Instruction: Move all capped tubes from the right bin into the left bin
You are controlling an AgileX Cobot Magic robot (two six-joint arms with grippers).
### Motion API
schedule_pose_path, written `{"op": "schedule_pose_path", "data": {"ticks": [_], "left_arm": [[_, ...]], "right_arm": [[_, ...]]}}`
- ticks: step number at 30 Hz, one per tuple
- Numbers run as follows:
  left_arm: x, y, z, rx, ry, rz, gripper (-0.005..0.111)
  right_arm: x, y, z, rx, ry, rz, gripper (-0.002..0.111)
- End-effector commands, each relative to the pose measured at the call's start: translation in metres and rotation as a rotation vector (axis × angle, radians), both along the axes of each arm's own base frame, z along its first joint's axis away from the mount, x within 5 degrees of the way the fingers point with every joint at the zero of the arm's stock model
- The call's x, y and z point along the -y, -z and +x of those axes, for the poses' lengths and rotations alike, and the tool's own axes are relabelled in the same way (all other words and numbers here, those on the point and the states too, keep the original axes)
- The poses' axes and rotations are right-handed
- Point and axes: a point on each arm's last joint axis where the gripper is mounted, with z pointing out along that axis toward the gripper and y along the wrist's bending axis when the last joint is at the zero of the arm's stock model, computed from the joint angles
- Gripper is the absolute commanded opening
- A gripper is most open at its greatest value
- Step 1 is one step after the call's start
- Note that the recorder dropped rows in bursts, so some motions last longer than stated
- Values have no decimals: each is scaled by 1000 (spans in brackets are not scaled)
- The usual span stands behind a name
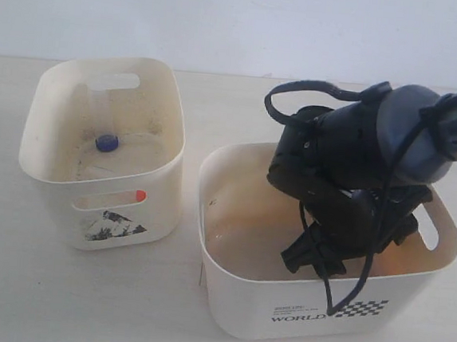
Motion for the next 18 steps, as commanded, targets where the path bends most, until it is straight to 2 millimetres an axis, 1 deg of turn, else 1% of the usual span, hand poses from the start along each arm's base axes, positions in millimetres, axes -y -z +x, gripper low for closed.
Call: {"op": "schedule_pose_path", "data": {"ticks": [1,12,18], "left_arm": [[0,-2,0,9,-1,-16,4],[0,-2,0,9,-1,-16,4],[0,-2,0,9,-1,-16,4]], "right_arm": [[4,4,0,18,7,-6,70],[0,26,2,-11,0,0,70],[-2,26,4,4,-8,19,70]]}}
